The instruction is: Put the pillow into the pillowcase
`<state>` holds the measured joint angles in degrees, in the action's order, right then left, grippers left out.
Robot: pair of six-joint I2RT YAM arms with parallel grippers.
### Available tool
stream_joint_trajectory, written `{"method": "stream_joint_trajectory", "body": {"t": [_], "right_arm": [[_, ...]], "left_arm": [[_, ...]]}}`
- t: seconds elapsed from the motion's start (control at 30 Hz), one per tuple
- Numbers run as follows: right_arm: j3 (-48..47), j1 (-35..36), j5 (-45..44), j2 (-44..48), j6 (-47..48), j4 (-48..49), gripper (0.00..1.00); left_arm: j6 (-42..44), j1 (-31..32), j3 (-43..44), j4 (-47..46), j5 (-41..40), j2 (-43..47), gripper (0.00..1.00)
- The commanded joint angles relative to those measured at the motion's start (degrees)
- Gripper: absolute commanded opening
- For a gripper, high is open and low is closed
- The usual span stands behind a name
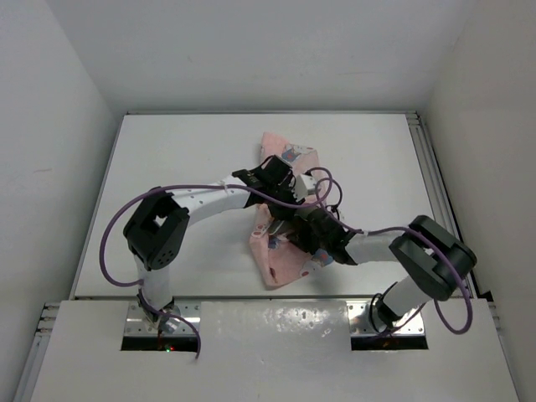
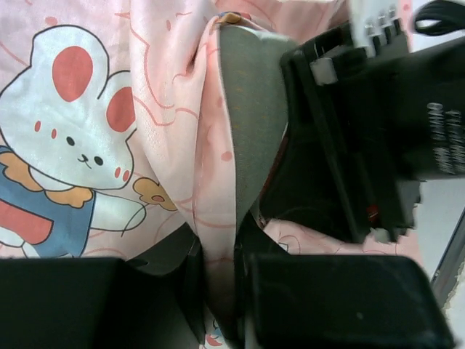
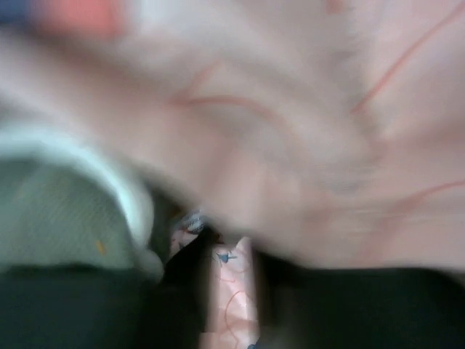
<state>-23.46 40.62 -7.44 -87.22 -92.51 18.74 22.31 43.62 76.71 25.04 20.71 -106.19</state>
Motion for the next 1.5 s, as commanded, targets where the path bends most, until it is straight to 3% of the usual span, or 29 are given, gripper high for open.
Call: {"method": "stream_joint_trajectory", "body": {"t": [0.0,0.07,0.17,0.27,0.5,0.63,0.77,0.97,1.07,1.2,1.47], "right_arm": [[0.78,-1.60,3.40,-3.56,-4.17,6.12,0.12],[4.54,-2.12,1.66,-2.35,-4.08,8.32,0.00],[8.16,-1.95,-2.65,5.90,1.85,5.36,0.00],[7.21,0.24,-11.61,16.62,10.73,-8.69,0.00],[16.34,3.49,-19.79,40.79,13.06,-17.66,0.00],[16.70,3.59,-20.42,45.03,14.37,-22.69,0.00],[13.72,3.76,-17.53,46.62,25.95,-22.16,0.00],[4.48,3.94,-15.76,44.42,39.42,-33.85,0.00],[5.09,1.49,-13.23,44.77,39.51,-35.53,0.00],[8.25,-0.72,-11.45,48.19,37.32,-32.54,0.00],[7.65,-1.25,-9.08,47.50,37.05,-31.93,0.00]], "left_arm": [[1.51,-0.46,0.46,-0.78,1.35,1.86,0.00],[1.86,-0.90,0.37,-0.43,0.83,2.22,0.00],[1.25,-3.27,-1.12,-1.30,-0.23,2.83,0.00],[0.45,-2.93,-2.88,-3.68,-4.27,2.83,0.00],[2.56,1.64,-3.41,-6.14,-6.56,-0.68,0.00],[3.97,4.63,-3.76,-7.10,-8.14,-2.96,0.14],[4.41,6.04,-3.41,-7.63,-9.37,-5.16,0.30],[6.52,7.10,-1.22,-4.22,-6.30,-6.31,0.56],[5.30,6.22,3.86,0.88,-1.48,-6.13,0.70],[-0.23,3.15,13.10,7.56,12.92,-5.17,1.00],[5.12,6.48,16.10,3.70,7.43,-9.64,0.97]]}}
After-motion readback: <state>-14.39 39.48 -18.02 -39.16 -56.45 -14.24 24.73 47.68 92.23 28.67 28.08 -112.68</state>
